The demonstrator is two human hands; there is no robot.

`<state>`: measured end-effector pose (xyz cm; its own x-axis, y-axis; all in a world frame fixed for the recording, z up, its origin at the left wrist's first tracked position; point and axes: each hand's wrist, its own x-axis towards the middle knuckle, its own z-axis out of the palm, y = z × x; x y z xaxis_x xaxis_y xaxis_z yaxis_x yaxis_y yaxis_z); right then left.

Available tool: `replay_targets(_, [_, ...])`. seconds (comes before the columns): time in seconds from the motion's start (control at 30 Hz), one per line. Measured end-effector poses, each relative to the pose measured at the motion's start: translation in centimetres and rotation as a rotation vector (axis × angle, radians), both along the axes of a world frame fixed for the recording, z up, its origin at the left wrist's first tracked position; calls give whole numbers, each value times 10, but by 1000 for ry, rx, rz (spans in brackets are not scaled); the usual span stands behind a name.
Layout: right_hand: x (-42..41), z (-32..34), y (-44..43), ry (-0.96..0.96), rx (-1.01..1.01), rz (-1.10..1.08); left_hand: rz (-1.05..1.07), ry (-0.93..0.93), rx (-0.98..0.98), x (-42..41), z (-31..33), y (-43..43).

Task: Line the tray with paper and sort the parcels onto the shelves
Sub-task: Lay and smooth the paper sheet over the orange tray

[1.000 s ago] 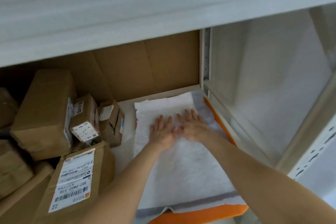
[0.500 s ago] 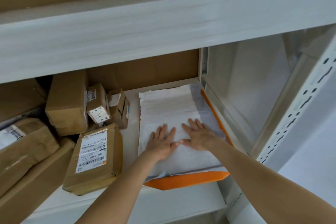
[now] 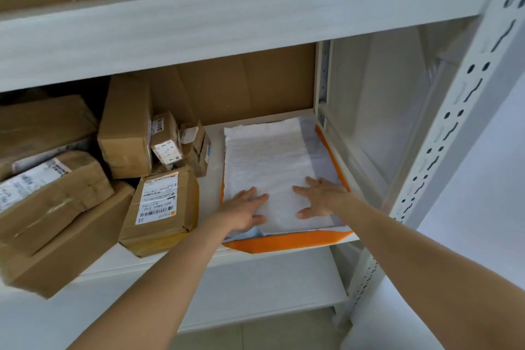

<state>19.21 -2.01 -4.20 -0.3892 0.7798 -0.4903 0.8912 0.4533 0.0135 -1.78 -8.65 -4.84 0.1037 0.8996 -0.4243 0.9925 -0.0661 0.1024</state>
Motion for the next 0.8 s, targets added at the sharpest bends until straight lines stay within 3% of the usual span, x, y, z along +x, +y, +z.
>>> replay_targets(0.1, [-3,15,-5,25,75,23,-1,10,107,7,8,-5])
replay_targets(0.2, [-3,16,-19,133,-47,54,-20,-78,128,9,5,-13])
replay_targets(0.3, [5,13,-23,89,-104,63,-12,-64,117,4,10,-20])
replay_targets(0.37, [8,18,-18,137,-172,15,-6,-173,98,8,20,-22])
replay_targets(0.47, [5,30,-17,265,-392,-69,5,-368,-78,32,31,-28])
replay_targets(0.6, [-6,35,-33,114,-470,-17,-170,-62,-77,51,33,-27])
replay_targets(0.8, [-8,35,-33,83,-340,45,-328,118,125,65,32,-21])
